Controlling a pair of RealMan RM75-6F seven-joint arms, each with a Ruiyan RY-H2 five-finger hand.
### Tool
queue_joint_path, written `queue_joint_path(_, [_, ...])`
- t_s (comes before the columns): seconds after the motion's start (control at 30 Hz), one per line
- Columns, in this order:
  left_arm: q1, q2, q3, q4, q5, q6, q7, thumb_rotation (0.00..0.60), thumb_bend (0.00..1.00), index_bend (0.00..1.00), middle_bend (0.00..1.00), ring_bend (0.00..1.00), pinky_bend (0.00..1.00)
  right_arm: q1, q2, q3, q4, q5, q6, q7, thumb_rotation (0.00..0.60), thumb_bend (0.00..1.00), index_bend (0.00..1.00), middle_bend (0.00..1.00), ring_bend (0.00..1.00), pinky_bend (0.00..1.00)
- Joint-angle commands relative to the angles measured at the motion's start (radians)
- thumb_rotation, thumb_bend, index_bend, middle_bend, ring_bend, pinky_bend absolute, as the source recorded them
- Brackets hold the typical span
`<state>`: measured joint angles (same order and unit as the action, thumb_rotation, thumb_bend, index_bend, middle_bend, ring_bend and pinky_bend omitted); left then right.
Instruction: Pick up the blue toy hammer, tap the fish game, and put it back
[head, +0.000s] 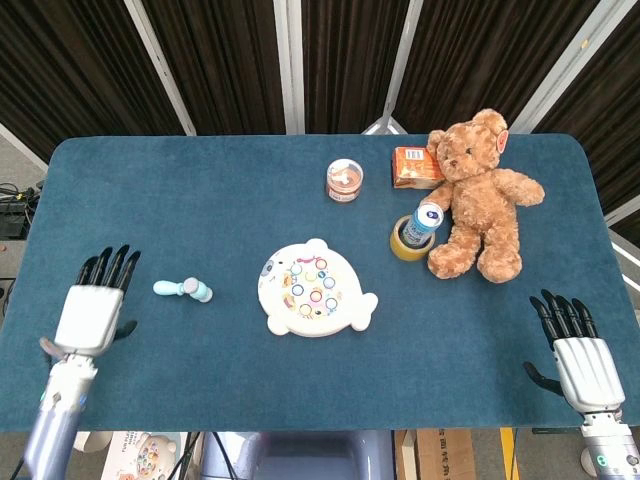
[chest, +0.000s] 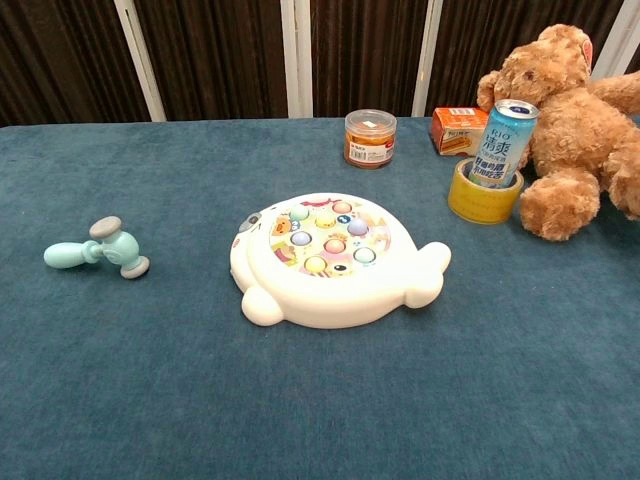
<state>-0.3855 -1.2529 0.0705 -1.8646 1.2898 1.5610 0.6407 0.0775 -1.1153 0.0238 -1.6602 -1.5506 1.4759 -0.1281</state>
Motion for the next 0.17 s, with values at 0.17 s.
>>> queue_joint_path(0.17, [0.212, 0.047, 0.161, 0.206, 0.290, 0.201, -0.276, 0.600, 0.00, 0.00, 0.00, 0.00, 0.12, -0.012, -0.042, 0.002, 0.037, -0.033, 0.043, -0.054, 0.600, 0.23, 0.00, 0.00, 0.00, 0.00])
